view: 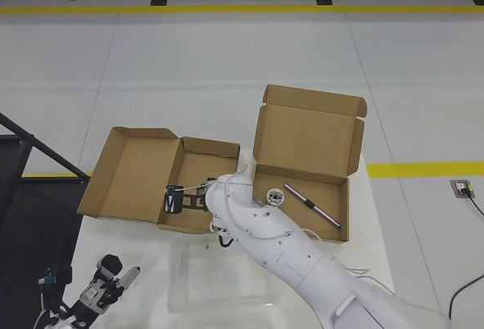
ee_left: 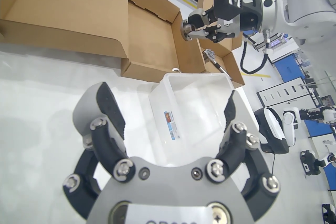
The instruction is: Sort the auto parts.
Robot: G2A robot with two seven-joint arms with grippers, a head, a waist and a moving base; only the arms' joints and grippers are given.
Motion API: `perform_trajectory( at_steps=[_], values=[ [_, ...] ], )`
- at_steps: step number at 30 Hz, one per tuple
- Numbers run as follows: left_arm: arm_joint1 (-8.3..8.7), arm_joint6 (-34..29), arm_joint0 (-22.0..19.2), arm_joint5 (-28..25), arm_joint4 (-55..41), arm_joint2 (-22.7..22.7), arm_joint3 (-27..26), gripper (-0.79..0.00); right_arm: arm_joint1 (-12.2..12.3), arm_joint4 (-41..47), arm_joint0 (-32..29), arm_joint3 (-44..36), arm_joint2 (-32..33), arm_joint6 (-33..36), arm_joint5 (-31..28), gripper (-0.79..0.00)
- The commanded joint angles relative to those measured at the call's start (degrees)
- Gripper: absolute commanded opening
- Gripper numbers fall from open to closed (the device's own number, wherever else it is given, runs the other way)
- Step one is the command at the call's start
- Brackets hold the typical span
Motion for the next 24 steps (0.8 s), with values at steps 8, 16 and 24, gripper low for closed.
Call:
perform_trajectory(
  at_steps=[8,16,24],
  values=[
    [0.0,0.0,0.0,0.0,0.0,0.0,0.0,0.0,-0.95,-3.15,1.77,9.38,-1.81,-13.06,-2.24,-0.785],
    [0.0,0.0,0.0,0.0,0.0,0.0,0.0,0.0,-4.09,-1.78,4.21,19.57,-3.59,-16.88,-3.56,-0.785],
    [0.0,0.0,0.0,0.0,0.0,0.0,0.0,0.0,-6.31,-1.04,5.88,26.64,-4.35,-21.06,-3.71,-0.511]
  ],
)
